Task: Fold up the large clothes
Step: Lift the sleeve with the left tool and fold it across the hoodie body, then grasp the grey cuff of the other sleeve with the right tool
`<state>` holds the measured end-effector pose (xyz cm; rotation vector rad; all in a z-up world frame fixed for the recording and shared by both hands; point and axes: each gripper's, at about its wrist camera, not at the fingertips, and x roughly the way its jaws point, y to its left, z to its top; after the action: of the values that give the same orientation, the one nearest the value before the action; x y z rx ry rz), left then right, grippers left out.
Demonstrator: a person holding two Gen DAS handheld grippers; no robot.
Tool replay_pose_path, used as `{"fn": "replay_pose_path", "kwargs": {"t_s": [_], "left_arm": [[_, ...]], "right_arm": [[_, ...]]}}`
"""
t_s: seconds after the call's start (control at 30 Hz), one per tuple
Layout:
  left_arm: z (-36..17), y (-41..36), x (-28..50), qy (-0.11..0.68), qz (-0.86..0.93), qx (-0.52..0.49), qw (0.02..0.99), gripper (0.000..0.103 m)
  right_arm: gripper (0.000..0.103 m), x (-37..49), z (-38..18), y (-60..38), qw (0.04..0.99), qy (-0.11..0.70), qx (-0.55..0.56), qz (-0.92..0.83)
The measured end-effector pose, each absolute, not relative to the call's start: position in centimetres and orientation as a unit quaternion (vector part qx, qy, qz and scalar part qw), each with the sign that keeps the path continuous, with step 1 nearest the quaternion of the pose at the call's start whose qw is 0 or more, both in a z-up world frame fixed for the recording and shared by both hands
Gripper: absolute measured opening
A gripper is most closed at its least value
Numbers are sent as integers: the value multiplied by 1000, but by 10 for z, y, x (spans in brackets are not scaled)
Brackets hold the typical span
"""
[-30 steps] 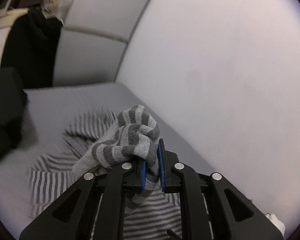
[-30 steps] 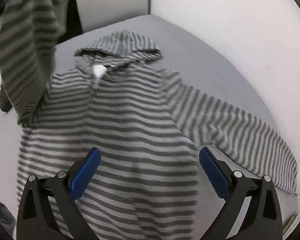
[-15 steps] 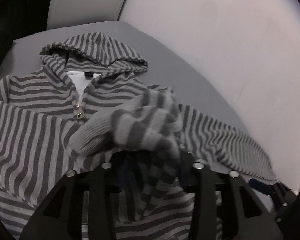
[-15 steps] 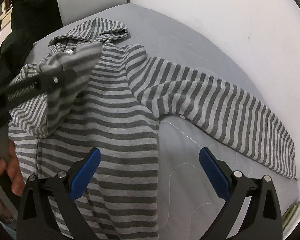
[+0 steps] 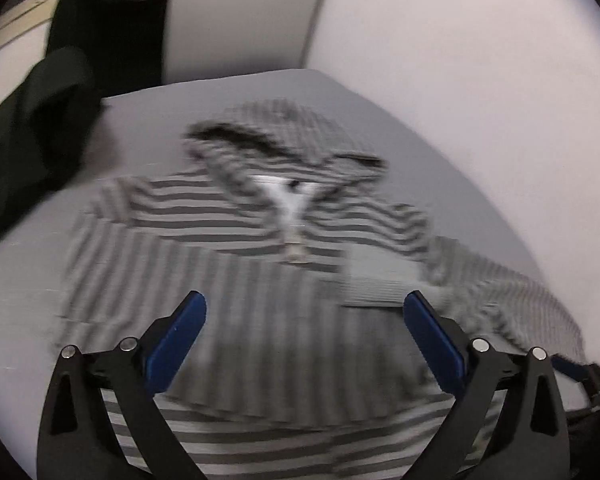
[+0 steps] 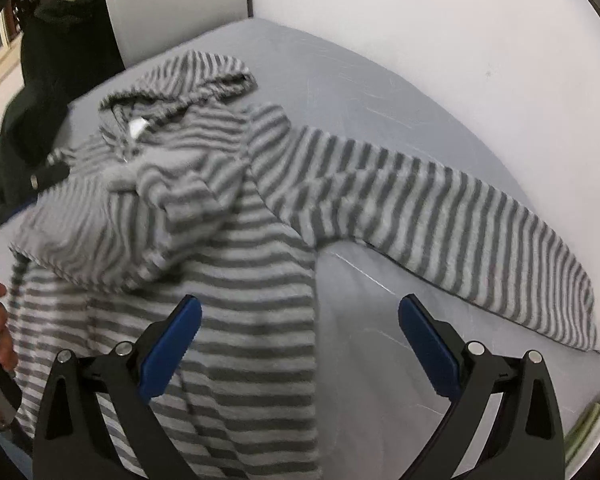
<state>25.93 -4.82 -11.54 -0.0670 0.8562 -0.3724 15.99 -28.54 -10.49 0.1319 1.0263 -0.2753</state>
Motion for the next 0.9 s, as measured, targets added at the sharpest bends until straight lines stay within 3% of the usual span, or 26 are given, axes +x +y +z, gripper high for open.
{"fn": "replay_pose_path", "kwargs": {"t_s": [0.33,0.53,0.73,0.9], "left_arm": [[-175,16,312,493,-104,11,864,97],[-198,27,313,491,-96,23,866,97],[-198,42,320,484,-87,0,871,97],[-200,54,331,484,-73,1,872,97]], "right_arm": [[97,243,-92,-233,887,461,-1,-20],[94,287,-112,-197,875,480,-65,9],[78,309,-142,-191,847,523,-91,1],[53,311,-155,-188,839,537,-84,-6]]}}
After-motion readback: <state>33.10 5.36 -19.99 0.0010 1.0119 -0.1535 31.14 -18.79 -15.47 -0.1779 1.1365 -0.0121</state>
